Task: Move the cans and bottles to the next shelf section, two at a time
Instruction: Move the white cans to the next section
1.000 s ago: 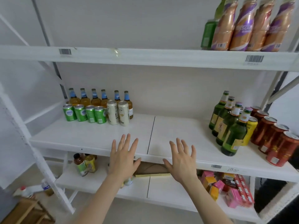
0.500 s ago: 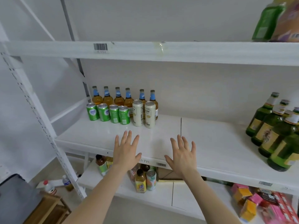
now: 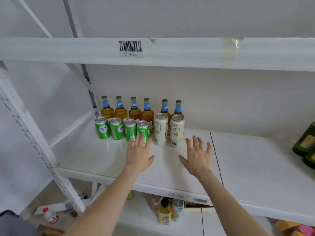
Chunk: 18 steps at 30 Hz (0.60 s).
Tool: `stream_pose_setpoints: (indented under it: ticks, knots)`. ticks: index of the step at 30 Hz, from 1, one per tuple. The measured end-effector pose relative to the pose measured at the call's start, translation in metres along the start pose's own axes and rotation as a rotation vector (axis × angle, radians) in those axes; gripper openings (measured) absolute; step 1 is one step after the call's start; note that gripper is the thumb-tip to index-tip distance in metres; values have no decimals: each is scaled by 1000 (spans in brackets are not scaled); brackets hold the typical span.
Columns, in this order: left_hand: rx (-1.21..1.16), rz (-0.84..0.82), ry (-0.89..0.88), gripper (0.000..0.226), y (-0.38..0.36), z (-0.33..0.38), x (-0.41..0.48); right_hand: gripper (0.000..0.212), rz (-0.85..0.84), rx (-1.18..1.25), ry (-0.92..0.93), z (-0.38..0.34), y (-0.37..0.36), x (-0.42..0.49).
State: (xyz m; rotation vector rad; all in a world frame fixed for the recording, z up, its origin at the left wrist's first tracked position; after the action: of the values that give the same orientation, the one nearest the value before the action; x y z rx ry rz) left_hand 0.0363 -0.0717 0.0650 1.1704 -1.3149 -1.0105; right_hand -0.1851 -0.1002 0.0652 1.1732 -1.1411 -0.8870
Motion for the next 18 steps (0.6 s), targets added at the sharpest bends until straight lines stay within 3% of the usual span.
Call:
stream_pose_setpoints:
  ticks: [5,10,15,18]
  knots:
    - [-106,13,-65,85,-19,-8,46,77,15,3,-90,-11,-10,36]
    - [-390,-7,-61,96,-46,2,82,81,-2,52,-166,-9,-20,64]
    - [-711,2,2,105,-70,10,114,85,-17,229,-185,0,-35,95]
    - [-917,-14,60,98,-82,11,132,83,-18,382,-161,5,-42,114]
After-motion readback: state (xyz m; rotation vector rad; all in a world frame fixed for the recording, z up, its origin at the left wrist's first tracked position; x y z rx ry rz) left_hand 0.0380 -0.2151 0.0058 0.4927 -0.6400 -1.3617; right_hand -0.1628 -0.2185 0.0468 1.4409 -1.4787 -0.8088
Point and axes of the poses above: each hand's wrist, its own x-axis towards the middle knuckle, its own y-axis out of the back of the hand, z = x × y, the point moved 1 cm from there along x, towards the middle knuckle
